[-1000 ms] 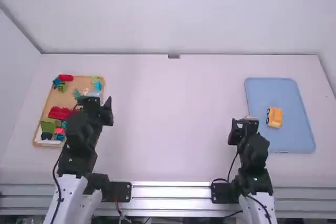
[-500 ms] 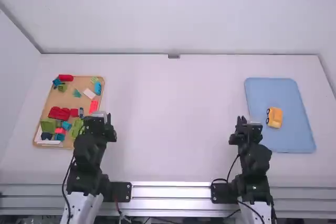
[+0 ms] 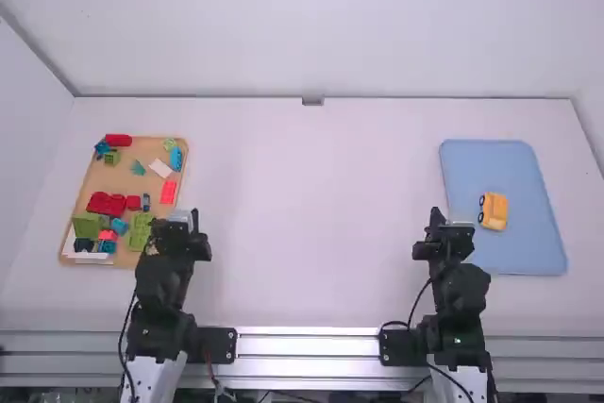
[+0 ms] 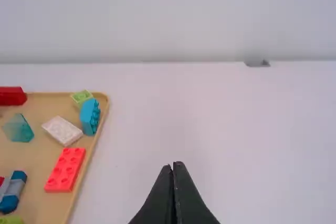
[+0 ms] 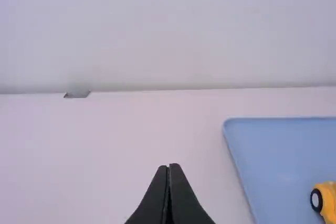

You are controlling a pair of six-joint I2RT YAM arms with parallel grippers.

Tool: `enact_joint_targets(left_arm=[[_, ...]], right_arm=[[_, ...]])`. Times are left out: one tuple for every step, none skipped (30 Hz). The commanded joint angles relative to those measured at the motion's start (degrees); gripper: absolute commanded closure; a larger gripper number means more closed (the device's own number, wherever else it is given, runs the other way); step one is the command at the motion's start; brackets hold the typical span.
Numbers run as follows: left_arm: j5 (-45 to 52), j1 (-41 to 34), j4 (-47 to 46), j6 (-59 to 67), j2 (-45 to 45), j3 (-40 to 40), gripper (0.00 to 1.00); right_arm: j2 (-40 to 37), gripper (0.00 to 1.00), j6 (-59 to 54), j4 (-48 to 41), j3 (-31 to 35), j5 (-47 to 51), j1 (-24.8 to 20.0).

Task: Assemble lego blocks to make yellow taxi

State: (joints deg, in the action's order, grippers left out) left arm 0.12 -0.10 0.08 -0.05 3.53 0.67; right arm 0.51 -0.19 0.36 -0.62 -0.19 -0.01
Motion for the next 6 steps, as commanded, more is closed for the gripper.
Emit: enact_joint_targets(left_arm=[[-0.1, 0.1, -0.1, 0.1, -1.7, -0.7, 1.00], [-0.1, 0.1, -0.1, 0.1, -2.3, -0.7, 1.00], [-0.1, 0.1, -0.1, 0.1, -2.9, -0.7, 1.00], [-0.1, 0.1, -0.1, 0.1, -3.2, -0.7, 1.00], [-0.1, 0.1, -0.1, 0.1, -3.5, -0.7, 1.00], [-0.1, 0.1, -0.1, 0.1, -3.5, -0.7, 1.00]], right_arm=[[-0.5, 1.00, 0.2, -0.4, 0.6, 0.2, 0.0], [-0.5, 1.00, 0.2, -0.4, 0.6, 0.2, 0.0], [-0.5, 1.00, 0.2, -0.4, 0.6, 0.2, 0.0], [-0.5, 1.00, 0.2, -0.4, 0.6, 0.2, 0.0], [-0.5, 1.00, 0.2, -0.4, 0.6, 0.2, 0.0], [-0.5, 1.00, 0.2, -0.4, 0.6, 0.2, 0.0]])
